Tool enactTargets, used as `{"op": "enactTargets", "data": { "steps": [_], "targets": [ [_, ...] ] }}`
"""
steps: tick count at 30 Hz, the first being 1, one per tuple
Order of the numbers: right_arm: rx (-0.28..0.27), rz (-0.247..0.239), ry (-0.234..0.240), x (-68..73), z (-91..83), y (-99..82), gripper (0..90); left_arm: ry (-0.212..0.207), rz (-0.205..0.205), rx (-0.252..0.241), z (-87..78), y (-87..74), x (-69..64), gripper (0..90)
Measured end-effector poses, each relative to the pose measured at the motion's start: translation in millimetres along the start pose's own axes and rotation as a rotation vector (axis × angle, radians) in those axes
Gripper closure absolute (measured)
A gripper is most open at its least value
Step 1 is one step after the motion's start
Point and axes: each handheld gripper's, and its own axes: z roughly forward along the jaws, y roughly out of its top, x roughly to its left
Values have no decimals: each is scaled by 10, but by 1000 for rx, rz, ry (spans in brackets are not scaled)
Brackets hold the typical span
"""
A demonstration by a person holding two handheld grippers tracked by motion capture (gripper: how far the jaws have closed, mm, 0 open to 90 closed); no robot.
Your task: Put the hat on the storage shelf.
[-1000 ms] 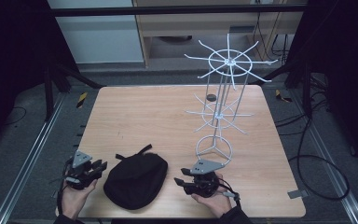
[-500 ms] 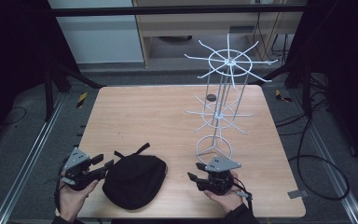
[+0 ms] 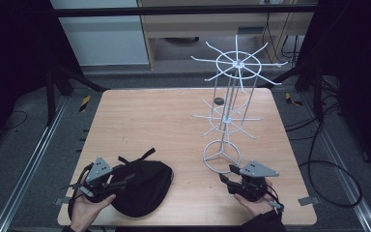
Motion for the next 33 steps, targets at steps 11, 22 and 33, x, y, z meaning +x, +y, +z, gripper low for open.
{"op": "enactTargets", "data": {
  "steps": [11, 22, 33],
  "targets": [
    [32, 34, -64, -217, -98, -117, 461, -31, 67, 119, 242, -36, -111, 403],
    [71, 22, -70, -217, -36, -143, 431, -27, 103, 200, 436, -132, -81, 403],
    [75, 21, -69, -225, -26, -148, 419, -11, 126, 291, 628, -206, -78, 503]
  ]
}}
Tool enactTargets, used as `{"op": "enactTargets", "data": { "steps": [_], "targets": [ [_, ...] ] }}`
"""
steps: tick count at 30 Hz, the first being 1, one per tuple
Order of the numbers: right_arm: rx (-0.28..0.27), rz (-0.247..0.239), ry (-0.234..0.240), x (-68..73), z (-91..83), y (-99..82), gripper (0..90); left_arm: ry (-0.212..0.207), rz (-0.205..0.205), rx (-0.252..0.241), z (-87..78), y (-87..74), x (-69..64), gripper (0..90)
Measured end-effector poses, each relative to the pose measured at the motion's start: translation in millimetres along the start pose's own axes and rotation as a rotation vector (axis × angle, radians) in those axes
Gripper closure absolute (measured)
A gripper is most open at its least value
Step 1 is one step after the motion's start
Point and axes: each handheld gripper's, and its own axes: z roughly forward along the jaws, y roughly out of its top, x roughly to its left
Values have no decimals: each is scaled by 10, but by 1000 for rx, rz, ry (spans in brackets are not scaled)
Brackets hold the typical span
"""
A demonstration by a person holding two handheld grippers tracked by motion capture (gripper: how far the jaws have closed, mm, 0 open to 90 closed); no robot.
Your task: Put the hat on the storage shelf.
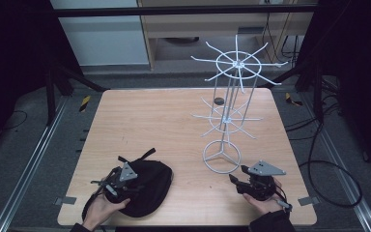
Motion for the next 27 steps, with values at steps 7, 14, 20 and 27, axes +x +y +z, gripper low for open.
{"op": "enactTargets", "data": {
  "steps": [7, 14, 20, 27],
  "targets": [
    [-1, 6, -2, -12, -9, -1, 420, -40, -20, 31, 68, -5, 33, 634],
    [-3, 4, -1, -19, -12, 0, 422, -90, -69, 39, 76, -14, 83, 708],
    [-4, 10, 0, -31, -13, 1, 423, -64, -61, 46, 60, 6, 36, 765],
    [-6, 13, -4, -47, -24, 2, 422, -51, -77, -27, -144, 34, 11, 778]
  ]
}}
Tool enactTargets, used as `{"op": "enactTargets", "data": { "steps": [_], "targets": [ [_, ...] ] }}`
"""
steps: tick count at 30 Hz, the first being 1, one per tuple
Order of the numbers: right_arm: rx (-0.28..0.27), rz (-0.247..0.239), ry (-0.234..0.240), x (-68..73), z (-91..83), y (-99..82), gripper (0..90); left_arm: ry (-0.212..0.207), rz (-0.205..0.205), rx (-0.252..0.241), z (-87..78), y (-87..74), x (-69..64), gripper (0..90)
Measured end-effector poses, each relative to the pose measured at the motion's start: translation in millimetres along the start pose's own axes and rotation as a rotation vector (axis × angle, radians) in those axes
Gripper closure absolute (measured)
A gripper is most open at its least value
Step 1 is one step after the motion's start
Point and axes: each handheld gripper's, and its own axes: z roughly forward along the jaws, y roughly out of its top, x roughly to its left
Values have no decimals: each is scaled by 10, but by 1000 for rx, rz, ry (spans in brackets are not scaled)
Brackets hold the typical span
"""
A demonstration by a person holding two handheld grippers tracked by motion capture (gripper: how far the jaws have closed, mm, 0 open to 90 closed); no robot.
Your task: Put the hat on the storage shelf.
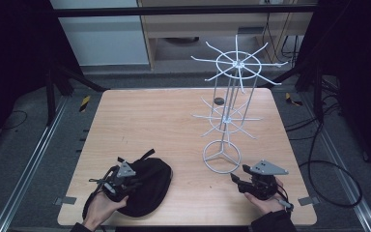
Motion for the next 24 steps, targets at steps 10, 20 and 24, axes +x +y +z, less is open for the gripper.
{"op": "enactTargets", "data": {
  "steps": [10, 20, 24],
  "targets": [
    [-6, 7, -6, -35, -18, -5, 420, -19, -63, -238, -418, 58, -12, 789],
    [-16, 19, -25, -82, -47, -11, 420, -23, -93, -410, -674, 120, -27, 793],
    [-17, 29, -35, -102, -62, -19, 420, -31, -101, -465, -781, 185, -37, 793]
  ]
}}
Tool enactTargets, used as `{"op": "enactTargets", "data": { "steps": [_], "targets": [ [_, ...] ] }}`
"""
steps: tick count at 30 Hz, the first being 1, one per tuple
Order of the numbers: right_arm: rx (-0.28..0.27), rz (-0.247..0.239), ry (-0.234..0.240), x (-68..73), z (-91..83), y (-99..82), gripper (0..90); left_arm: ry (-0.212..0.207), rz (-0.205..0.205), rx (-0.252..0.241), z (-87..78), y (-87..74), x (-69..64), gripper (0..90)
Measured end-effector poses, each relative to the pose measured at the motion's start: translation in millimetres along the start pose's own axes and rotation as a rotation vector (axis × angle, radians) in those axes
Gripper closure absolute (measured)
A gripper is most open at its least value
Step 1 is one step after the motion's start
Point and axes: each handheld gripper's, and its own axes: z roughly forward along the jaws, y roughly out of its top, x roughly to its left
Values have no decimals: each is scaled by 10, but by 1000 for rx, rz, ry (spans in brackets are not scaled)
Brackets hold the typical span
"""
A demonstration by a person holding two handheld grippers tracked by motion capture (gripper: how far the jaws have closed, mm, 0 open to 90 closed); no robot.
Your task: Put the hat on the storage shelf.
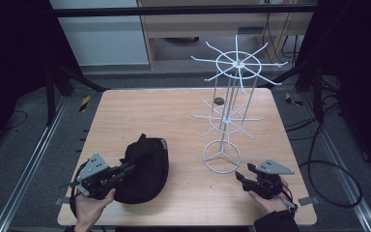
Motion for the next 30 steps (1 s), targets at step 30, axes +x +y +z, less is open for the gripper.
{"op": "enactTargets", "data": {
  "steps": [30],
  "targets": [
    [5, 4, -45, -87, -16, -42, 423, -69, 62, -386, -419, 1113, -392, 794]
  ]
}}
